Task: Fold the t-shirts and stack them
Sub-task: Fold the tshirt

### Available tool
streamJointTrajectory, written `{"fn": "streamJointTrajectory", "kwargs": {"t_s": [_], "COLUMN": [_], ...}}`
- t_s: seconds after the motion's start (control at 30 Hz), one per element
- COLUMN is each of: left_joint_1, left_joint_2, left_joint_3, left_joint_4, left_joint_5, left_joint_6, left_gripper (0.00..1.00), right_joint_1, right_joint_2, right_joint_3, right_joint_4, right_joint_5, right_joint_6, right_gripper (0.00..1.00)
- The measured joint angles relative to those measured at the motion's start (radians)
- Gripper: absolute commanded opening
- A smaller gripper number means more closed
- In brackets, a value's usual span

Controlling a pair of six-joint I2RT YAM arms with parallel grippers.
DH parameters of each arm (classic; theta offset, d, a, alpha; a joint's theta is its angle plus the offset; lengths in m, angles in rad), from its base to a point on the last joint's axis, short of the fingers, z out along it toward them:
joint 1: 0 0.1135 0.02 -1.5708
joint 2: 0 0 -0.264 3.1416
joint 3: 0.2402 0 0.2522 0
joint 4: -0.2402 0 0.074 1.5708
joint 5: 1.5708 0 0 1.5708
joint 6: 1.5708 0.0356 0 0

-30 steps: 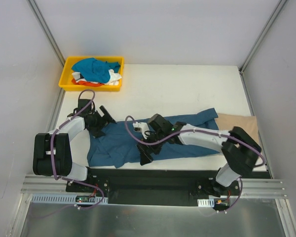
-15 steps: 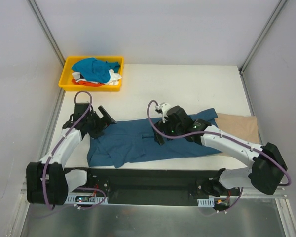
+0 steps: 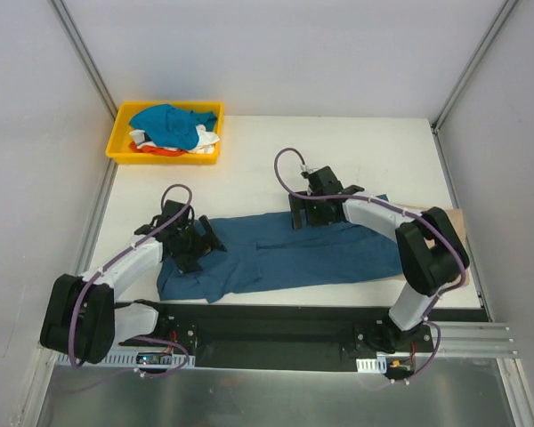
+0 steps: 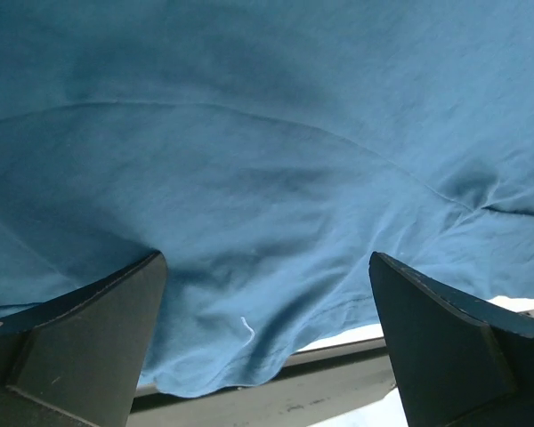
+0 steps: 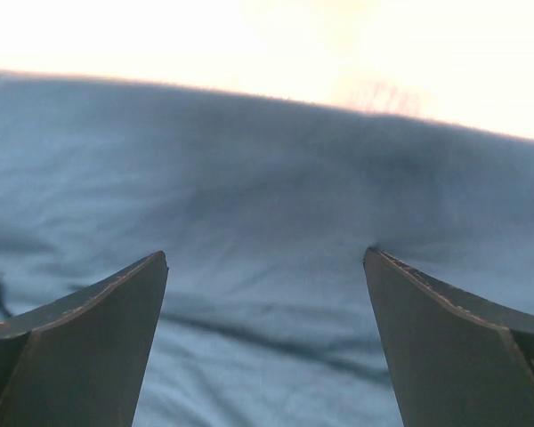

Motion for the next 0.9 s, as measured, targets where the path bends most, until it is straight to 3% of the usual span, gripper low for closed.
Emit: {"fn": "streamJointTrajectory", "kwargs": {"t_s": [0.17, 0.37, 0.63, 0.77, 0.9], "left_joint_1": [0.0, 0.0, -0.05, -0.083, -0.104], "left_joint_2": [0.122, 0.277, 0.562, 0.726, 0.879], "left_joint_3": [0.079, 0.198, 0.49, 0.687, 0.889], "left_joint_4": [-0.008, -0.033, -0.055, -0.045, -0.019], "left_joint_5": [-0.01, 0.0, 0.021, 0.058, 0.123], "left_joint_6": [-0.004, -0.004, 0.005, 0.01, 0.01], "left_gripper": [0.99, 0.99, 0.99, 0.99, 0.99], "right_joint_1": [-0.032, -0.06, -0.06, -0.011, 0.126], "right_joint_2": [0.09, 0.089, -0.058, -0.131, -0.156], "right_joint_3": [0.031, 0.021, -0.175, -0.256, -0.274], "right_joint_4": [0.022, 0.054, 0.148, 0.143, 0.092], "right_joint_5": [-0.042, -0.091, -0.226, -0.317, -0.393], "right_joint_6": [0.017, 0.022, 0.046, 0.07, 0.086], "right_gripper": [0.97, 0.97, 0.97, 0.97, 0.97]}}
